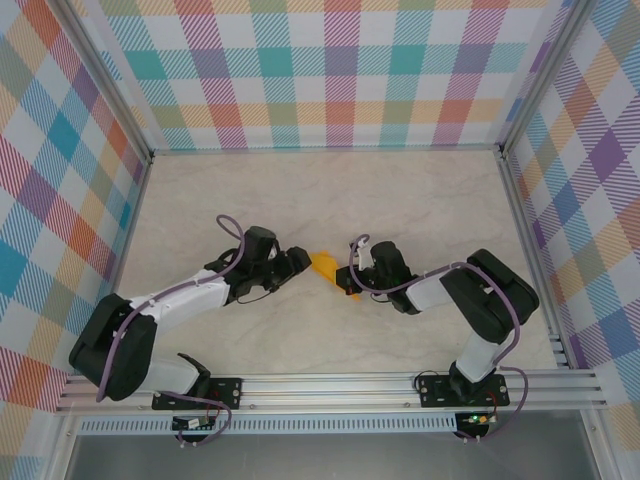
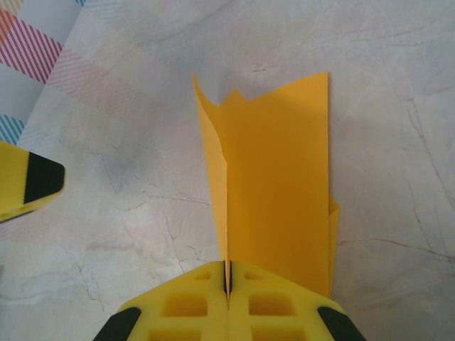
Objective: Fold a paper plane with a square sheet of paper (pick it up from the middle)
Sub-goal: Fold the wing for the fifth time at the center of the table.
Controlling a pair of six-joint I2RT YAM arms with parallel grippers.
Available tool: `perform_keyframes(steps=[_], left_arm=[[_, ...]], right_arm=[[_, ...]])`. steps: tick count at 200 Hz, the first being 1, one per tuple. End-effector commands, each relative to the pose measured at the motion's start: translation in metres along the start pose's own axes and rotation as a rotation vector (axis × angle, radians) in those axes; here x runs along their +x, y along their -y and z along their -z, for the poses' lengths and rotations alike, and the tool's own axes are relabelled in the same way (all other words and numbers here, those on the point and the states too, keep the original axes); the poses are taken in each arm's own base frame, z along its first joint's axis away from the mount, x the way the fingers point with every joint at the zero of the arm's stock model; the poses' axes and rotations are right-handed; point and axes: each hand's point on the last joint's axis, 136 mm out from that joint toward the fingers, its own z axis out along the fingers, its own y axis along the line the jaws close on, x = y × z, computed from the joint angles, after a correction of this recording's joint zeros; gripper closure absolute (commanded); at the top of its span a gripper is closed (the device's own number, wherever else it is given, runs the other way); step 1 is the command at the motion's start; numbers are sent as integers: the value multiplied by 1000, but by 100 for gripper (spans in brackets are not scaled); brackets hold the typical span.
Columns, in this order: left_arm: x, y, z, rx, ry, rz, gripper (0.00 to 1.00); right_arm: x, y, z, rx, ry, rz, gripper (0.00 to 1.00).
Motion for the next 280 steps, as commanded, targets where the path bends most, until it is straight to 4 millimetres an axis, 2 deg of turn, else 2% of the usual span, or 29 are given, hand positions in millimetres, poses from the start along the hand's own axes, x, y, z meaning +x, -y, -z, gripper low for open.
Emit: perform_keyframes(steps=[1,68,159,234,280], left_arm=[[9,9,-11,52,-22,-30,27],[12,22,-28,106,-31,-63,36],[14,33,-54,154,-41,-90,46],[18,45,-72,205,-73,-109,58],[22,48,-81,202,-95,-123,61]], right_arm=[[-2,-7,-3,-53,-22,-76,100],[0,5,-3,-65,-44,-218,100],[-2,12,0,-65,-47,-358,100],[6,25,0,-34,-84,-460,100],[13,29,-1,-14,-118,-478,100]])
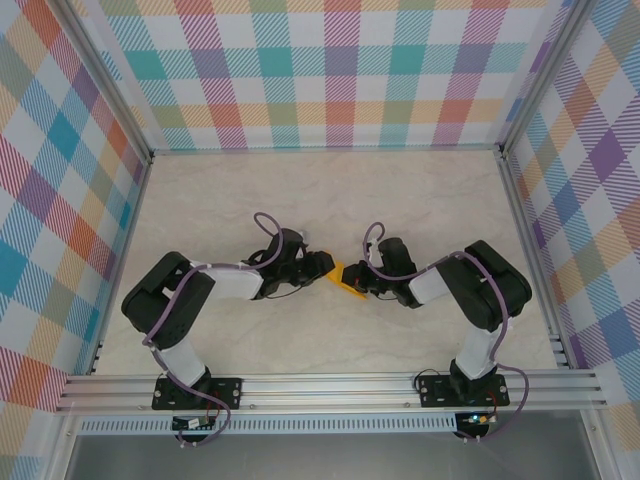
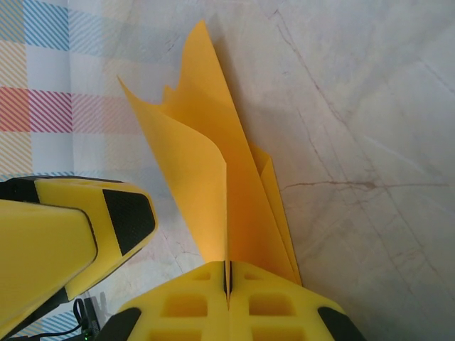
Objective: Fold a paper plane with a square sheet of paper (pick it up from the middle)
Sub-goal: Fold the wing for the fifth time at the center of the table.
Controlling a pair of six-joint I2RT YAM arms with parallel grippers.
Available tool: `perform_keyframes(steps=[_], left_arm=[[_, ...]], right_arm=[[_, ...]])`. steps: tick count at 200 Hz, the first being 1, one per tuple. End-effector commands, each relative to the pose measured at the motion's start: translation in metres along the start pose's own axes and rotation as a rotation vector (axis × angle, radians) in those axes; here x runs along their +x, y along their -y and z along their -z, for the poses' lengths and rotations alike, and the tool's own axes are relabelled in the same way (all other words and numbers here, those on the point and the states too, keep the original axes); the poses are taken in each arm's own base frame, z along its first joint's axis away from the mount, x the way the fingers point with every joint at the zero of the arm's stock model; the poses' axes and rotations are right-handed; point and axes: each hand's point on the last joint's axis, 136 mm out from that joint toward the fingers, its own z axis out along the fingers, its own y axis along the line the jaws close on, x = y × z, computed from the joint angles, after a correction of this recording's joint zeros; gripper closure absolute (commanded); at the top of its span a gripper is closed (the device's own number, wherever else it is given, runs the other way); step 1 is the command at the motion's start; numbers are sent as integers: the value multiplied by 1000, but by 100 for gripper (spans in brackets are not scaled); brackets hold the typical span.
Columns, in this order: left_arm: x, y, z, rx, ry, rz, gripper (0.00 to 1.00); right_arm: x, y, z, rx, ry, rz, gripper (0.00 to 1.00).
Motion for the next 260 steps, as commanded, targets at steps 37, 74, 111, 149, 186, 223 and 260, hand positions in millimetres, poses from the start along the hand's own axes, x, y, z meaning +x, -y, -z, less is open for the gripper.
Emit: perform_keyframes(steps=[37,74,111,149,186,223,260], left_arm=[[2,4,-10,-1,-17,-29,63],[4,-3,-15,-25,-30,-24,64],[5,-10,-18,-56,-33,-13,65],[5,-21,-15,-115,-26,3,65],[7,-31,-17,-156,-39,10,67],[9,-42,-20,-210,-50,32,72],[11,-50,-18,-246,-50,52,75]], right_arm=[[3,10,-4,26,-37,-44,100],[9,17,-6,50,-71,-64,100],[11,18,-7,60,-87,-65,100],[12,20,-7,72,-97,-69,100],[13,13,-6,51,-110,-53,99],[11,2,-3,38,-124,-30,96],[10,-10,5,26,-135,-14,90]])
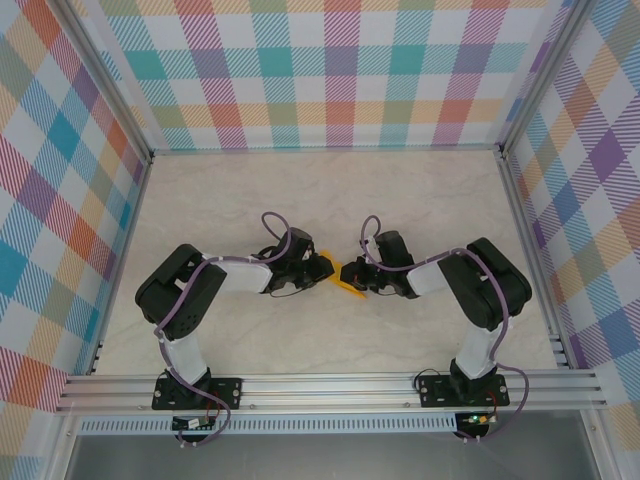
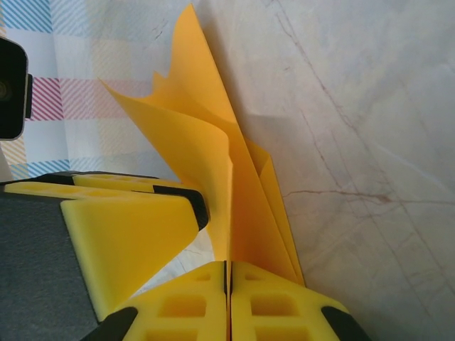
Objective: Fold a paper plane with a square sheet of paper (pick it up from the middle)
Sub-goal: Fold the wing for the fifth time at the center of the table.
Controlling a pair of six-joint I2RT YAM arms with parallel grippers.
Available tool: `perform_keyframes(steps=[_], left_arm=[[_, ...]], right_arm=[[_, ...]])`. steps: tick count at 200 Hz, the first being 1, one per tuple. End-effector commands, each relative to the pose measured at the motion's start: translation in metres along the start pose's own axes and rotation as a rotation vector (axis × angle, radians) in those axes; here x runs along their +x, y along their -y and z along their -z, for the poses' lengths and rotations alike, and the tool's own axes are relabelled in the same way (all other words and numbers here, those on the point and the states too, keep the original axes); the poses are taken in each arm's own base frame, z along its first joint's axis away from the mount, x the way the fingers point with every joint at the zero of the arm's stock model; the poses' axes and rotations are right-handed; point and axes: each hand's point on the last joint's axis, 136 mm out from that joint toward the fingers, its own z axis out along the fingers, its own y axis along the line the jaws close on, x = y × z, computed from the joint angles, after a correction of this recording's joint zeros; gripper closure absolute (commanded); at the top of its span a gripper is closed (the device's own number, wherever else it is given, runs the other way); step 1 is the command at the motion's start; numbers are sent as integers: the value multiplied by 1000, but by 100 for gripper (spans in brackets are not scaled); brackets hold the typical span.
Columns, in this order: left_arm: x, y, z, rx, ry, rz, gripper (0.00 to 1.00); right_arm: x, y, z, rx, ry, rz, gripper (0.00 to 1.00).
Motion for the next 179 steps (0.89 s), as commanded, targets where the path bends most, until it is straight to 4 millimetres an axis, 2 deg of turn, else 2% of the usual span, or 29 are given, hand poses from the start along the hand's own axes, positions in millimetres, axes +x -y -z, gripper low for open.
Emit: perform_keyframes(steps=[1,72,120,179], left_arm=[[6,-24,-4,-103,-12,21,75],[7,-26,-4,-111,-16,21,76],[7,-21,-3,-92,-20,17,76],[1,11,6,1,-21,-48,74]], right_arm=[[7,-8,8,-4,-45,16,90],[21,-7,25,33,-90,0,80],[29,10,24,83,-121,-32,91],[33,25,20,109,-145,-73,94]])
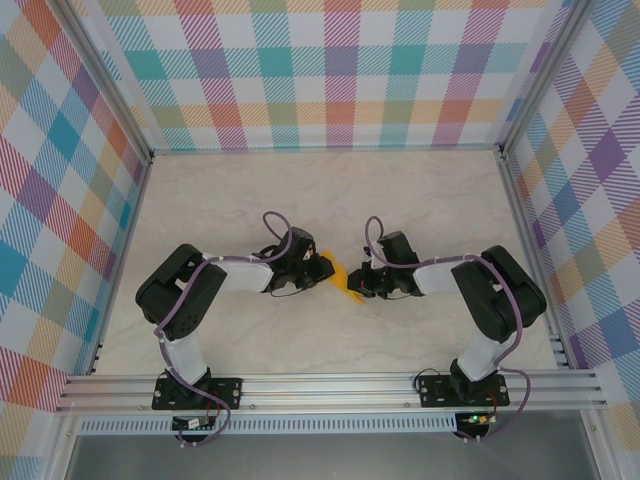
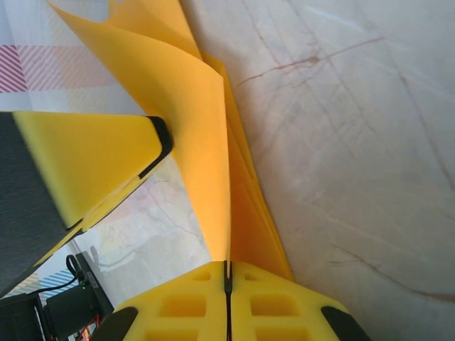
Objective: Fold a paper plane with a square sheet of paper (pick it up from the middle)
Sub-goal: Fold the wing for the fifth time at the center of the table.
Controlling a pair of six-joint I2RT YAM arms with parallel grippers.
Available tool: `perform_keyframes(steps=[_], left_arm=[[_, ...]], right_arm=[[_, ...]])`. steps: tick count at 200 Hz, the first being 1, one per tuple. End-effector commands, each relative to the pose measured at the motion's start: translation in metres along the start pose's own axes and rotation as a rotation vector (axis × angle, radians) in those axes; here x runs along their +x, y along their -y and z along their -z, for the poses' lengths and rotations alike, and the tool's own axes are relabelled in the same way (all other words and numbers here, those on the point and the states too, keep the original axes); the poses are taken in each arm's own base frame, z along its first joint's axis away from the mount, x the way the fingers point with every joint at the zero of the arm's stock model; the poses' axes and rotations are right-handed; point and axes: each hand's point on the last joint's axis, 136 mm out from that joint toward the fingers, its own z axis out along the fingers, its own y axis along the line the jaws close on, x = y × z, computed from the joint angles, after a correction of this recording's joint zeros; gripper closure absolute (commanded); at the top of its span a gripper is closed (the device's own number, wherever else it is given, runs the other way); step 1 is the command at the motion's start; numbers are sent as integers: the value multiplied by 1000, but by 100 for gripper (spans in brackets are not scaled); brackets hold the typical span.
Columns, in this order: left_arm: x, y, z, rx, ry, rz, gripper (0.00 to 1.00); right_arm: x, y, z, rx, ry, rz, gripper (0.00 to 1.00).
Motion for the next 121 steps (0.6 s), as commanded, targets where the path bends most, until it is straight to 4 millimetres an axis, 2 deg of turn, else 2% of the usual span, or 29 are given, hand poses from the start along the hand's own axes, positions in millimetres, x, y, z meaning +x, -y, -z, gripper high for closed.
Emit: perform_keyframes(steps=[1,34,75,121], left_arm=[[0,10,6,11,-9,-43,73],[1,30,11,103,-19,-71,70],[8,37,11,154,-43,-88,68],[9,7,-2,10,-56,-40,71]], right_arm=[[10,13,-3,27,-52,-30,94],[12,22,-4,43,-62,-56,94],[10,23,-5,39,-67,-66,94],[9,18,-4,30,-75,-58,93]])
